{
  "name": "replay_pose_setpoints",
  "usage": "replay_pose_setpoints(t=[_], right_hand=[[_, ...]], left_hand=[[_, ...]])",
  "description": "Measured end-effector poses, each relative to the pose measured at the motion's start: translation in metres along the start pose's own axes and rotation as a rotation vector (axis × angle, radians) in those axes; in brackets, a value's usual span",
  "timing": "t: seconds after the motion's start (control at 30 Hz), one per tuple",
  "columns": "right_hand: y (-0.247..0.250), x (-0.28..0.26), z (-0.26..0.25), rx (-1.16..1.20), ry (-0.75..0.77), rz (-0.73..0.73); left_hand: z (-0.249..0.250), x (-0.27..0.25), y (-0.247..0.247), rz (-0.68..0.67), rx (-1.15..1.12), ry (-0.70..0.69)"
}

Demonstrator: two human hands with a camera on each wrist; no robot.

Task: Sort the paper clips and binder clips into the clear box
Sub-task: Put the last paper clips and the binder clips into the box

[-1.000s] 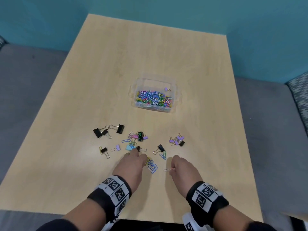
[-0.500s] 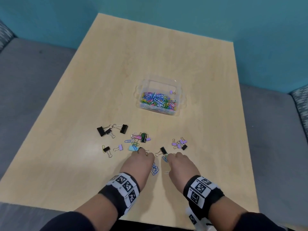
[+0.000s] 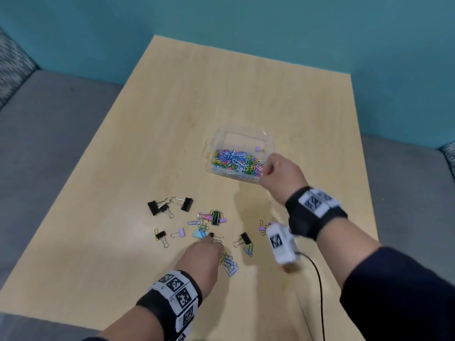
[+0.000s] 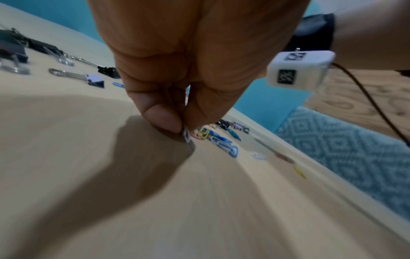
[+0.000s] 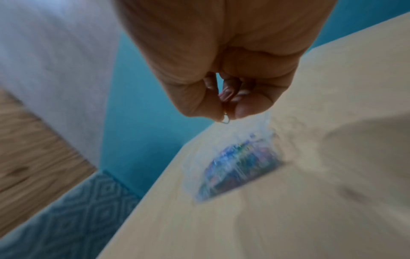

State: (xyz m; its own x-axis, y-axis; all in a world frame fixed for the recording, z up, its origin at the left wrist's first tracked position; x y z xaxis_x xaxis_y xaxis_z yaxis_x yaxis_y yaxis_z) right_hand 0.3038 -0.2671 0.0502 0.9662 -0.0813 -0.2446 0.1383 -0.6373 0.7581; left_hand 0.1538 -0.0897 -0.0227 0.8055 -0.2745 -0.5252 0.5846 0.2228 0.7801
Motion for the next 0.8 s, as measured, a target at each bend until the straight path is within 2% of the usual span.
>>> replay_pose_setpoints(t=[0.1,0.2,0.3,0.43,0.53,0.67,0.7,0.8], right_hand=[[0.004,0.044,-0.016,0.174,-0.014,-0.032],[0.013,0.049,-0.008,0.264,-0.017,-0.02],[0.025,0.022,0.019,0.195,0.009,0.044],[0.014,-0.049,0.068,0.051,-0.028,-0.083],[0.003,-0.099,0.103,-0.098,-0.029,-0.133],[-0.021,-0.147,0.14,-0.193,-0.048,-0.293],[-0.026,-0.155,0.145,-0.193,-0.042,-0.311],[-0.039,-0.167,0.147,-0.172,0.009,-0.288]], left_hand=[[-0.008,0.01,0.027,0.031,-0.13,0.068],[-0.005,0.033,0.089,0.178,-0.195,0.046],[0.006,0.065,0.153,0.334,-0.218,0.0],[0.028,0.11,0.185,0.362,-0.215,-0.059],[0.029,0.126,0.183,0.369,-0.236,-0.069],[0.015,0.092,0.16,0.44,-0.242,-0.087],[0.014,0.077,0.142,0.405,-0.238,-0.106],[0.004,0.031,0.069,0.177,-0.166,-0.094]])
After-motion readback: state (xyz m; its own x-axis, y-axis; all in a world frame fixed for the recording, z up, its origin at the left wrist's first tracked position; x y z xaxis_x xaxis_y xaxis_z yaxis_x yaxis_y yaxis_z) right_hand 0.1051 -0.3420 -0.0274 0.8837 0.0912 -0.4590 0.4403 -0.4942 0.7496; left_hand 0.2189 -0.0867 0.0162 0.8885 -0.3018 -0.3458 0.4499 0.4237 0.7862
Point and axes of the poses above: each hand's wrist, its own x-axis towards the middle knuckle, its own y-axis out of the back of the hand, z = x × y, the point moved 7 cm from there along x, towards the middle knuckle, and after that the axes turned 1 degree about x, right-handed, at the moved point
